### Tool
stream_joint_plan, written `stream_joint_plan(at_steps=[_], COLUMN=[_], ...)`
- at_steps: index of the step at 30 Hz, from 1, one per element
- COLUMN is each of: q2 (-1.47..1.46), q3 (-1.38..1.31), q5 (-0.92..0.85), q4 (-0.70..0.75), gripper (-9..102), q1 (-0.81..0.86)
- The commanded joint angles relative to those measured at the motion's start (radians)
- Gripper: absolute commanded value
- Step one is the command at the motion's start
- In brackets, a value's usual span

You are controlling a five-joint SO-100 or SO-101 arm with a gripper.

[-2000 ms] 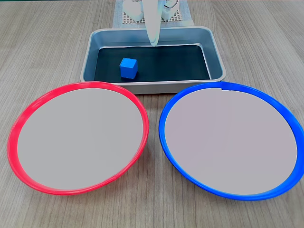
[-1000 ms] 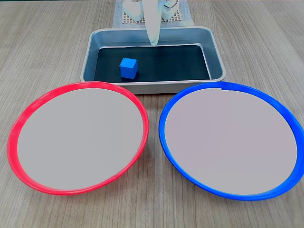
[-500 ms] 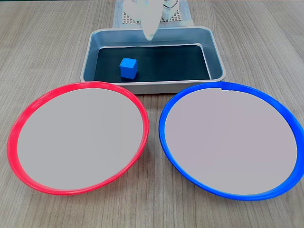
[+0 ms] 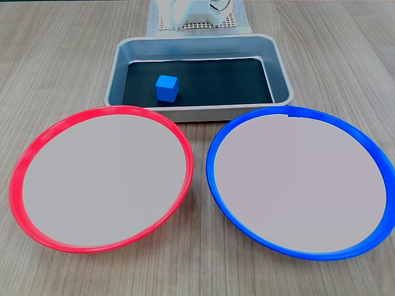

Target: Move a blue block from tray to blue dish

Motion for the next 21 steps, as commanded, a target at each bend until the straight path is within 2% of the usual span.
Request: stream_joint_plan(at_steps=[1, 7, 13, 15, 18, 21], q2=[-0.239, -0.632, -0.94, -1.086, -1.178, -1.23], q3=[-0.172, -0.603, -1.025, -1.147, -1.201, -1.154], q5=[-0.224, -0.526, -0.548, -0.551, -0.609, -0.721], q4=[0.121, 0.522, 0.805, 0.825, 0.802, 0.695], gripper=[0, 2, 3, 6, 18, 26], q1=[0.048, 0.143, 0.141, 0.126, 0.123, 0.137])
